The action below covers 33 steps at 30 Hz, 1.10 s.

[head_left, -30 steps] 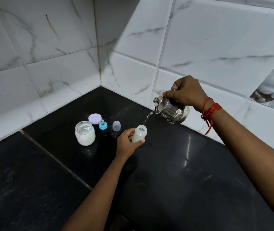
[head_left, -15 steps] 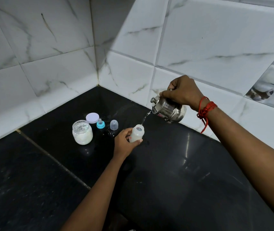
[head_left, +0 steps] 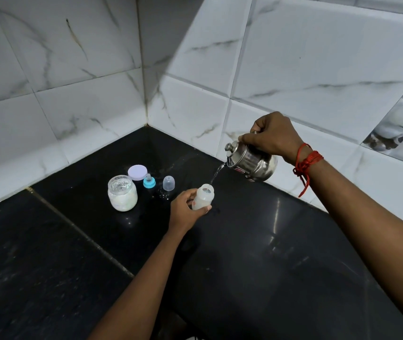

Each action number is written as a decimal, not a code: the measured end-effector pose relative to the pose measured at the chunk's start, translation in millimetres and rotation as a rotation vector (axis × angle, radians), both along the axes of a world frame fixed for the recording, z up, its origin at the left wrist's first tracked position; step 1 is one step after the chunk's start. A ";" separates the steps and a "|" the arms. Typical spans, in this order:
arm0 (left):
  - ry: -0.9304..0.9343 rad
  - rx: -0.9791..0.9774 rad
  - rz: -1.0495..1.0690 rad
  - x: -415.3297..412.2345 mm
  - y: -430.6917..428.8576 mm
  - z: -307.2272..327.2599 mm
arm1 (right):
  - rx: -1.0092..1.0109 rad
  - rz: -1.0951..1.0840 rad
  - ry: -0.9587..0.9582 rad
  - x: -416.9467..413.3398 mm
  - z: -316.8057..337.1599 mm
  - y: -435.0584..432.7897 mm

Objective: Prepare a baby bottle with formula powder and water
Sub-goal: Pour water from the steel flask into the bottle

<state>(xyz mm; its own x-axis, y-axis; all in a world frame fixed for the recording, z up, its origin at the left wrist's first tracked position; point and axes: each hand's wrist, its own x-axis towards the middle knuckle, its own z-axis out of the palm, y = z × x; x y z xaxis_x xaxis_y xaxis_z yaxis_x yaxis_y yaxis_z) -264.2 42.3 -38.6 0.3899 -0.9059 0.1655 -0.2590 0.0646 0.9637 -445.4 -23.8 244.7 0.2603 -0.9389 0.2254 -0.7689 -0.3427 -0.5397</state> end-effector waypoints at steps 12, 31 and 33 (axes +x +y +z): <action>0.002 0.010 -0.003 -4.8 2.5 -1.1 | -0.005 0.011 -0.027 -5.3 1.7 -1.2; 0.074 -0.021 -0.008 -5.5 4.0 36.0 | 0.319 -0.216 -0.795 -32.0 -130.3 -2.4; 0.096 -0.007 0.008 -5.6 5.0 36.2 | 0.374 -0.260 -0.888 -34.0 -144.1 -2.7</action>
<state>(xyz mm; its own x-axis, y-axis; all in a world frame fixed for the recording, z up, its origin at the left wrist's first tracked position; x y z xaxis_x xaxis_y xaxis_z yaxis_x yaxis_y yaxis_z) -269.8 47.3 -2.4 0.4112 -0.9017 0.1337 -0.1663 0.0701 0.9836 -479.4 -26.5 100.6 -0.0832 -0.9931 -0.0830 -0.0612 0.0883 -0.9942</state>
